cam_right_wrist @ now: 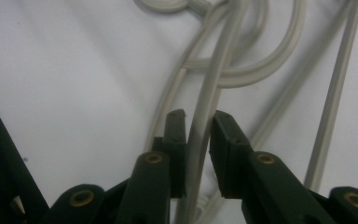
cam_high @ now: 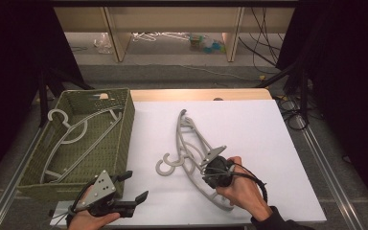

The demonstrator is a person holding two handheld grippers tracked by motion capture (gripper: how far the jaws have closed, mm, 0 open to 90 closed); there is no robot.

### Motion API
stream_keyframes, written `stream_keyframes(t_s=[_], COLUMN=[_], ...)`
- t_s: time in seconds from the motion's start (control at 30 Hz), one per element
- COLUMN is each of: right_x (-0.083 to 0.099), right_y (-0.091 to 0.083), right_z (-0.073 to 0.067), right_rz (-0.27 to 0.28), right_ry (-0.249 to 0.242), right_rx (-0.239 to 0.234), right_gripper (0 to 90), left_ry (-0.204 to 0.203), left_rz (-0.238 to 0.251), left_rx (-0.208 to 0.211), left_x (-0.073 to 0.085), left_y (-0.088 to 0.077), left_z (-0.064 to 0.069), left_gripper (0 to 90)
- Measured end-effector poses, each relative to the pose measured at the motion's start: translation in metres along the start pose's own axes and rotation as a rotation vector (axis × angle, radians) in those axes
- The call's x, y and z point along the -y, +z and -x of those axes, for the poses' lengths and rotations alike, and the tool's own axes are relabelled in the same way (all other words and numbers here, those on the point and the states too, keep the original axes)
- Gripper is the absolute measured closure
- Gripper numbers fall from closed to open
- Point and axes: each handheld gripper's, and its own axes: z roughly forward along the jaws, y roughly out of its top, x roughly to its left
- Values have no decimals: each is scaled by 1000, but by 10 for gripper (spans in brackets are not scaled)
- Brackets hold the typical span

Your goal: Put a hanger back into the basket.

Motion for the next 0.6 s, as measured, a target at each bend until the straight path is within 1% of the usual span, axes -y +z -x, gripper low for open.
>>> stream_keyframes(t_s=[0.07,0.1,0.13,0.17,0.2,0.23,0.27,0.3,0.33,0.4,0.43,0.47,0.5,0.53,0.57,0.6], right_x=[1,3,8,10,11,13,14,16,18,21,22,23,25,26,28,28], right_y=[-2,-4,-5,-6,-7,-8,-9,-9,-10,-14,-17,-19,-23,-26,-28,-30], right_z=[2,3,8,9,10,11,12,13,14,15,17,18,19,20,21,21], right_rz=[-4,-11,-16,-16,-21,-16,-8,-1,7,25,40,50,65,74,103,126], right_ry=[-5,4,-27,-35,-36,-44,-49,-64,-61,-65,-71,-80,-84,-85,-91,-86], right_rx=[5,16,74,75,70,73,72,68,54,52,48,50,44,32,35,49], right_gripper=[788,803,818,819,818,819,819,819,819,820,820,820,820,821,821,821], left_ry=[-4,-12,-14,-8,-7,-2,-8,-15,-16,-1,10,14,7,11,17,31], left_rz=[0,10,12,11,1,-4,-1,7,7,-3,-15,-11,-3,-6,-18,-20], left_rx=[5,6,3,5,-2,-2,-6,-7,-6,-11,-14,-13,-12,-9,-11,-10], left_x=[0,0,-1,-1,0,1,0,-1,-1,2,1,0,0,0,1,2], left_y=[0,0,0,0,-1,-1,-1,0,0,1,0,1,2,3,3,4], left_z=[0,0,0,0,0,0,-1,-1,-1,0,0,0,0,0,1,1], left_gripper=[185,185,187,187,187,187,187,188,189,189,188,189,190,193,193,192])
